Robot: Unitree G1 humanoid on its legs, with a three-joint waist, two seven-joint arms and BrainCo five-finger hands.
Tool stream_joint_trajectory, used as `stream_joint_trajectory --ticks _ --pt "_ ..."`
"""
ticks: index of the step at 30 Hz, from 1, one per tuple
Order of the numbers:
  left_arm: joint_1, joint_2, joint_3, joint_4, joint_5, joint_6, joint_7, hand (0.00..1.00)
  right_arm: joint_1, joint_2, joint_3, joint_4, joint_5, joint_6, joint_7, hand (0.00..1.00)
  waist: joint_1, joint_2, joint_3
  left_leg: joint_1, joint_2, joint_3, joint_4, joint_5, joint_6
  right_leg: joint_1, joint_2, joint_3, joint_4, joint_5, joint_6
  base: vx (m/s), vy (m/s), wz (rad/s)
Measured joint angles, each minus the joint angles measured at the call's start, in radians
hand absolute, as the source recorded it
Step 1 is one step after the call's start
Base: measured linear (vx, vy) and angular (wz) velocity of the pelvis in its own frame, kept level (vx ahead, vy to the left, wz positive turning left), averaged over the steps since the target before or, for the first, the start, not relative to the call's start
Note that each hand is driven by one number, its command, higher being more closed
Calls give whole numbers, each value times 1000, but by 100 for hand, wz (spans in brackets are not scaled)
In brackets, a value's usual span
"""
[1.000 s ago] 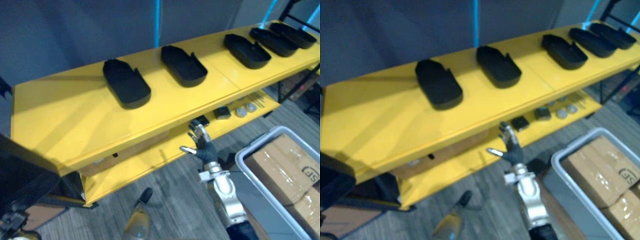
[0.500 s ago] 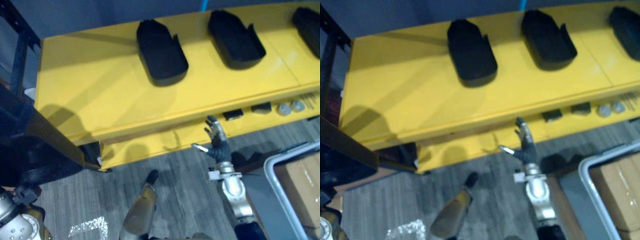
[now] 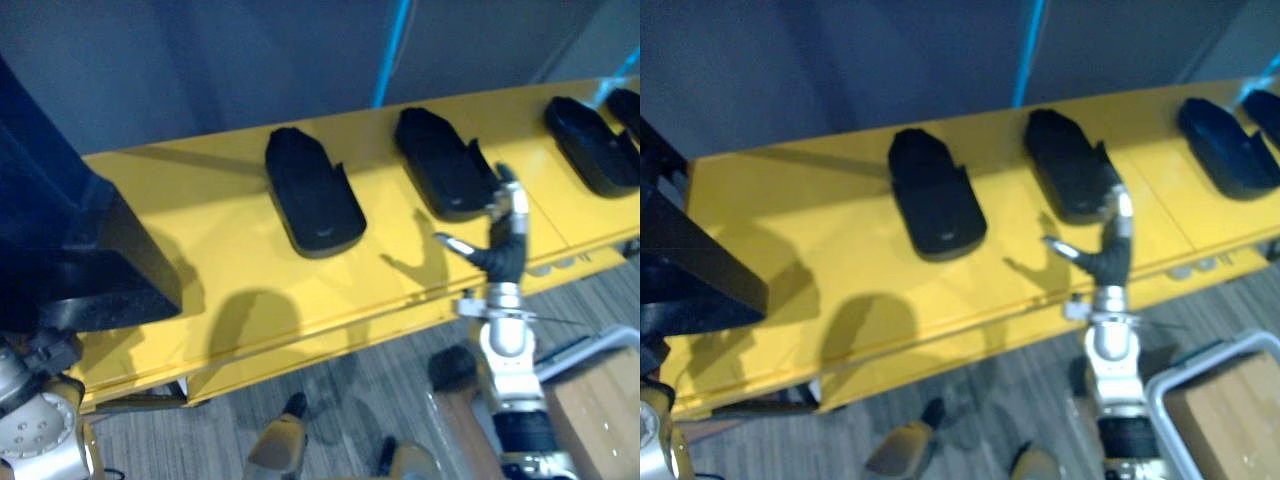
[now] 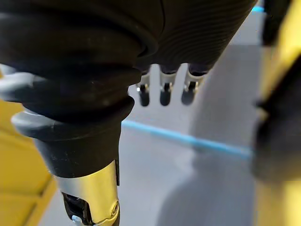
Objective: Walk over and take plastic housings, then place them on the shelf
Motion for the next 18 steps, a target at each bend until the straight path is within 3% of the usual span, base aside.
stream_joint_trajectory --ticks 1,2,4,6,8,10,12,15,18 --pt "14 -2 0 -7 -1 21 -1 100 -8 -9 -34 -51 -22 -1 -31 0 4 -32 -21 1 -12 -13 7 -14 -25 15 -8 -32 -47 22 -31 102 -483 101" --pt "23 -44 -10 1 -1 35 -10 100 -26 -40 -59 -64 -49 -17 -59 0 -2 -24 -33 -6 -7 -11 28 -34 -54 40 -8 -65 -36 76 26 163 -491 97" --pt "64 -117 -23 -7 -1 62 -24 100 -19 -74 -94 -79 -100 -19 -121 0 -8 23 -55 -13 81 139 35 -34 -59 84 39 -143 -47 62 -9 233 -347 83" --pt "93 -134 -9 -9 0 70 -33 100 0 -75 -150 -135 -142 -18 -181 0 -6 62 -77 13 154 284 -48 19 -84 118 76 -195 -69 59 -14 192 -299 62" --pt "101 -134 4 -22 10 69 -33 100 23 -75 -204 -199 -170 -19 -226 0 -5 70 -82 64 178 342 -143 72 -94 148 87 -217 -97 59 -14 123 -169 30" --pt "111 -132 24 -26 37 67 -24 100 43 -73 -271 -237 -206 -20 -280 0 -18 75 -86 100 186 368 -190 85 -93 169 94 -219 -120 59 -14 86 -59 -1" --pt "122 -119 68 4 68 75 6 100 84 -57 -369 -240 -215 -18 -356 0 -42 60 -92 104 182 397 -194 83 -91 172 89 -217 -140 66 -18 67 18 -23" --pt "133 -86 155 95 106 127 60 100 205 42 -528 -222 -195 -10 -458 0 -85 31 -107 119 166 429 -200 77 -80 190 76 -205 -185 81 -12 65 48 -25" --pt "165 -86 208 127 117 160 81 100 294 126 -596 -124 -183 -17 -527 0 -110 19 -116 152 158 470 -208 71 -71 206 67 -184 -199 80 -12 51 46 -31"
